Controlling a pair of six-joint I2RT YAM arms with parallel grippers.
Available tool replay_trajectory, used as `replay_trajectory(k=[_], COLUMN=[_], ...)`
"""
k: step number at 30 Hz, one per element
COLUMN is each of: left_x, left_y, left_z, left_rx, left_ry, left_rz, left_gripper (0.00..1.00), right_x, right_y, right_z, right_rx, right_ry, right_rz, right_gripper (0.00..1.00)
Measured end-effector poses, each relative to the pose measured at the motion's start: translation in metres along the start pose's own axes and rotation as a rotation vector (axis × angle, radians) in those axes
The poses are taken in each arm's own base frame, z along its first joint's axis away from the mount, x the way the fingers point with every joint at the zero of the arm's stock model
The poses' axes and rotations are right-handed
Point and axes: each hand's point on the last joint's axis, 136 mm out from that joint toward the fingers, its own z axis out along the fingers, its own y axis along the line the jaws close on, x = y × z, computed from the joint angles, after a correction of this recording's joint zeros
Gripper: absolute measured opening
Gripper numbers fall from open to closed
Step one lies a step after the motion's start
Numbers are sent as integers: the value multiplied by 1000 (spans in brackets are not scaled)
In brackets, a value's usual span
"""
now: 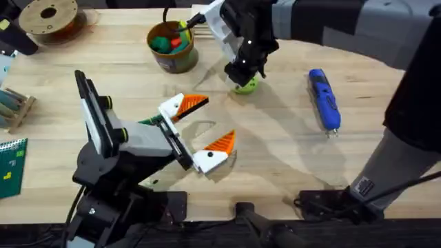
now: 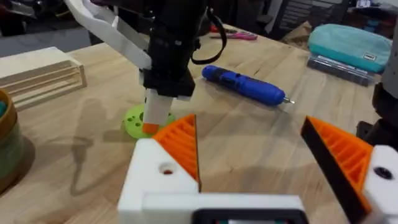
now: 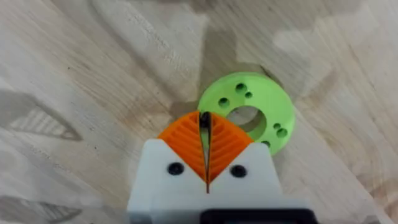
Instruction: Pick up the gripper from the table and insert it into the empty holder that is missing its gripper. Then pick up a screw, insert it into the mounting hole, and use the screwdriver to tighten it. Finally, clean up the table by picking up the vegetable and placing it into the bucket.
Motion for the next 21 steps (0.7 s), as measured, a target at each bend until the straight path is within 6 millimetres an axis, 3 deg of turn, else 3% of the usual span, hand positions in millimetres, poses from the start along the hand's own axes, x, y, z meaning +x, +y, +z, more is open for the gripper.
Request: replay_trajectory(k=[13,21], left_x=[0,0], left_y=[0,0], left_z=[0,0], left_rx=[0,0], left_ry=[0,0], left_rz=[0,0], left_gripper=[987,987], right_x=[0,-15], right_y=[0,1], right_z=[-5,-52], right_rx=[2,6], right_ry=[1,-59], right_rz=[0,-4], right_gripper=[8,7])
